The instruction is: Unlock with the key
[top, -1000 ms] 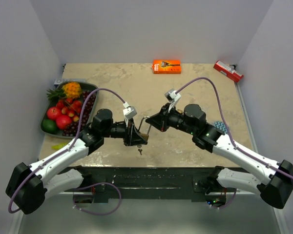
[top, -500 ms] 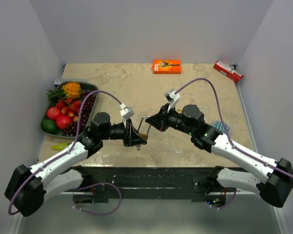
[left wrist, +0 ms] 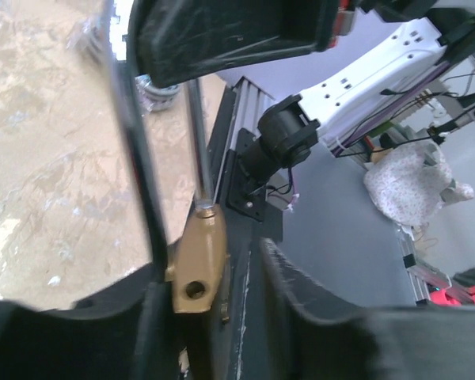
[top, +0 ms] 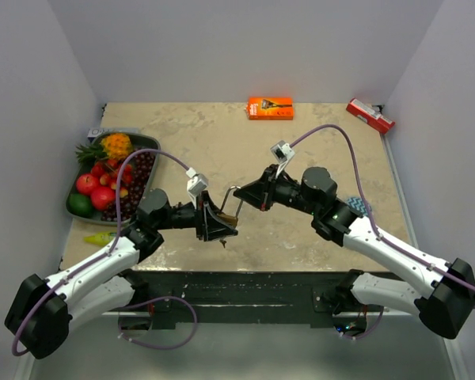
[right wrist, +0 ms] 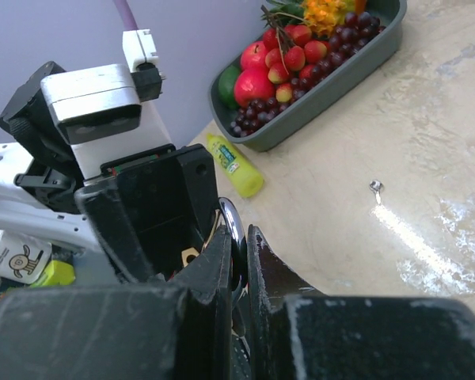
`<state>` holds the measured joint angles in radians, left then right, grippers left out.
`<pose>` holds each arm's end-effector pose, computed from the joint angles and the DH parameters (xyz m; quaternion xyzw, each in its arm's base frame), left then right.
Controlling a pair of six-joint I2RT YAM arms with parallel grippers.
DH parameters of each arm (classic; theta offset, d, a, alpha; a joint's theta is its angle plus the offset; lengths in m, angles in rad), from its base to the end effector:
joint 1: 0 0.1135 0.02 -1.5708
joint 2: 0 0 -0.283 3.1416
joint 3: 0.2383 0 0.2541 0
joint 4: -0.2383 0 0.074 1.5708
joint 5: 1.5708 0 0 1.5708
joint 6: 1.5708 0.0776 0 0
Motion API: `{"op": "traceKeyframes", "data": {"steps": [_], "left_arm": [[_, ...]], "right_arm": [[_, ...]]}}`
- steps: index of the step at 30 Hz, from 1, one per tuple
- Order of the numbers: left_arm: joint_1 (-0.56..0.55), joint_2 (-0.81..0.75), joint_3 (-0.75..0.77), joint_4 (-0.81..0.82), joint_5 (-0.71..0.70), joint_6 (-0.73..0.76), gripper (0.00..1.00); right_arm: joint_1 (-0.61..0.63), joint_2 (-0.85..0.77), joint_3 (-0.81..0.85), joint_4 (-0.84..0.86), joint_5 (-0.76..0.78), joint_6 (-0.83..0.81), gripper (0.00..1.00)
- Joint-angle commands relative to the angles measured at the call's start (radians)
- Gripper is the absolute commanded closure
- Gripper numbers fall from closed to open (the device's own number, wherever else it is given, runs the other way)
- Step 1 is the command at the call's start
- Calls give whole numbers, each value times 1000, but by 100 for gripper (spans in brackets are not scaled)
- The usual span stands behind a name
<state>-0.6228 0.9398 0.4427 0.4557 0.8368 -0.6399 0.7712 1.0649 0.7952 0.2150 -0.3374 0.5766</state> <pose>0.1488 -0.1778 0.2718 0.2756 0.6617 -0.6100 0.3376 0.1856 0.2163 0.3450 -0.1844 0.7013 0.5182 0.4535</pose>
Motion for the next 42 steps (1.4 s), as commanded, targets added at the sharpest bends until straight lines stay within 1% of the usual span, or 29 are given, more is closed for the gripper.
{"op": "traceKeyframes", "data": {"steps": [1,3,9,25,32,34,37,40,41,42], "left_arm": [[-6,-35,5,150,51,-3,50],[-8,-35,4,149,45,-4,44],[-8,-35,2,127,24,3,40],[-8,-50,-12,67,-34,28,34],[-6,-32,-27,60,-35,26,34],[-6,-27,-32,61,-31,23,34],[-6,-16,-38,67,-21,19,38],[-8,-13,-50,98,-5,3,44],[-6,-10,-55,103,-4,-1,49],[-6,-10,-55,106,-4,-1,51]], "right_arm": [[-6,-14,2,90,-22,35,100],[-6,-16,1,86,-25,34,100],[-10,-31,4,60,-17,23,100],[-32,-66,6,26,-34,14,100],[-35,-88,-5,49,-23,34,100],[-36,-91,-10,63,-25,43,100],[-38,-91,-17,78,-28,63,100],[-39,-83,-21,95,-34,72,100],[-41,-82,-21,101,-34,75,100],[-41,-79,-19,103,-34,78,100]]}}
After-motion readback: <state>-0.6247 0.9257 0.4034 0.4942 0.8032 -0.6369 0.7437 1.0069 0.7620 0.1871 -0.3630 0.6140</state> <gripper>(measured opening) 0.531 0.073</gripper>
